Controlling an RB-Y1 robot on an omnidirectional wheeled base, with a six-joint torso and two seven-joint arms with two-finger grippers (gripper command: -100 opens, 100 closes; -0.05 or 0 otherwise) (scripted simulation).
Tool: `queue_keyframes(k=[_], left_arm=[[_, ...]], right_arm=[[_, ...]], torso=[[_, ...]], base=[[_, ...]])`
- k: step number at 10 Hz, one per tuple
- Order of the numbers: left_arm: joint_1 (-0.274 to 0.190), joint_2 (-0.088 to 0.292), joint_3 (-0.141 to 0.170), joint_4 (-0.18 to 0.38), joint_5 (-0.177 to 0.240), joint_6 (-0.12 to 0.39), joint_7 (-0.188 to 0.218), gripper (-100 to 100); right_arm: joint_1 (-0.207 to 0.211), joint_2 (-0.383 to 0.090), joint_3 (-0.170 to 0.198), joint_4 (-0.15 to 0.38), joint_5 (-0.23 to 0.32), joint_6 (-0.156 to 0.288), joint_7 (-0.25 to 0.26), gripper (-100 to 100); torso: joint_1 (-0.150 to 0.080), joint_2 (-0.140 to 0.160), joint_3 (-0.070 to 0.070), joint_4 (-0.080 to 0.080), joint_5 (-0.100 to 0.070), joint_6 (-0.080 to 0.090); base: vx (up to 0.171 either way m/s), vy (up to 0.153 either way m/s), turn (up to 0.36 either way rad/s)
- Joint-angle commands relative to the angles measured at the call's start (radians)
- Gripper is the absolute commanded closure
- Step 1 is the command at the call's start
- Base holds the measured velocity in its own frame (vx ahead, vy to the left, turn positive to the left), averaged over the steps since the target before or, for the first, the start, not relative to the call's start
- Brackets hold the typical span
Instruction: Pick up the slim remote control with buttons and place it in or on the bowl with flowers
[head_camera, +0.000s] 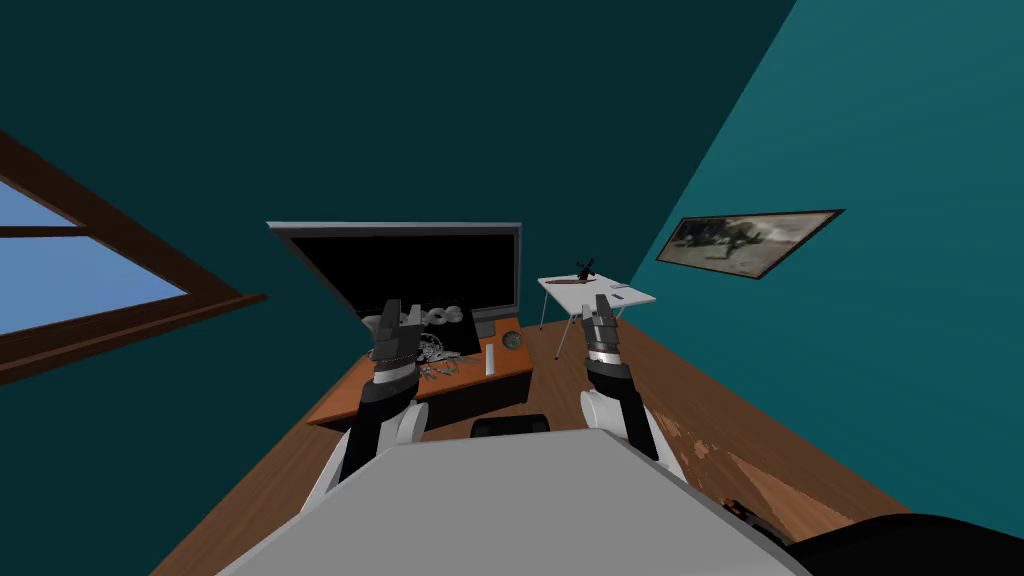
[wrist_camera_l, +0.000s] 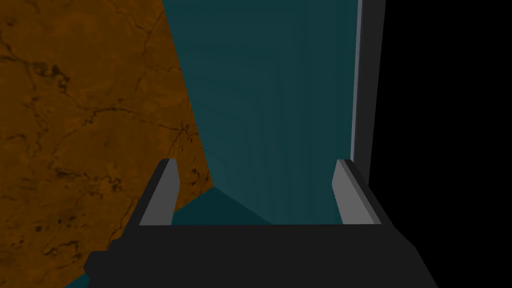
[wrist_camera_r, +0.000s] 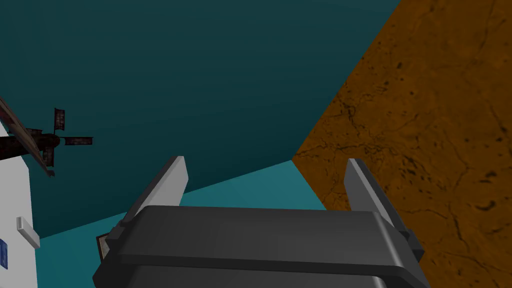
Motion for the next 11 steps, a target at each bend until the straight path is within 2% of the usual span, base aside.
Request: queue_keyframes(k=[1, 4, 7, 8, 10, 11], left_arm=[[-0.001, 0.037, 0.002, 0.007, 0.004, 0.013, -0.006, -100], [-0.004, 0.119, 0.011, 0.037, 0.018, 0.067, -0.031, -100], [-0.014, 0.195, 0.025, 0.089, 0.044, 0.154, -0.072, -100], [-0.014, 0.195, 0.025, 0.089, 0.044, 0.154, -0.072, -100], [-0.024, 0.239, 0.036, 0.135, 0.068, 0.216, -0.108, -100], [-0.024, 0.239, 0.036, 0.135, 0.068, 0.228, -0.108, -100]], right_arm=[[0.000, 0.000, 0.000, 0.000, 0.000, 0.000, 0.000, 0], [0.000, 0.000, 0.000, 0.000, 0.000, 0.000, 0.000, 0], [0.000, 0.000, 0.000, 0.000, 0.000, 0.000, 0.000, 0], [0.000, 0.000, 0.000, 0.000, 0.000, 0.000, 0.000, 0], [0.000, 0.000, 0.000, 0.000, 0.000, 0.000, 0.000, 0], [0.000, 0.000, 0.000, 0.000, 0.000, 0.000, 0.000, 0]], torso=[[0.000, 0.000, 0.000, 0.000, 0.000, 0.000], [0.001, 0.002, 0.001, 0.000, 0.000, 0.000], [0.000, 0.003, 0.002, 0.001, 0.000, 0.000], [0.000, 0.003, 0.002, 0.001, 0.000, 0.000], [0.001, 0.002, 0.001, 0.000, 0.000, 0.000], [0.001, 0.002, 0.001, 0.000, 0.000, 0.000]], base=[[-0.008, -0.001, -0.098], [-0.027, 0.005, -0.142], [-0.047, 0.000, -0.256], [-0.035, 0.009, -0.058], [-0.033, 0.005, -0.228], [-0.030, 0.010, -0.129]])
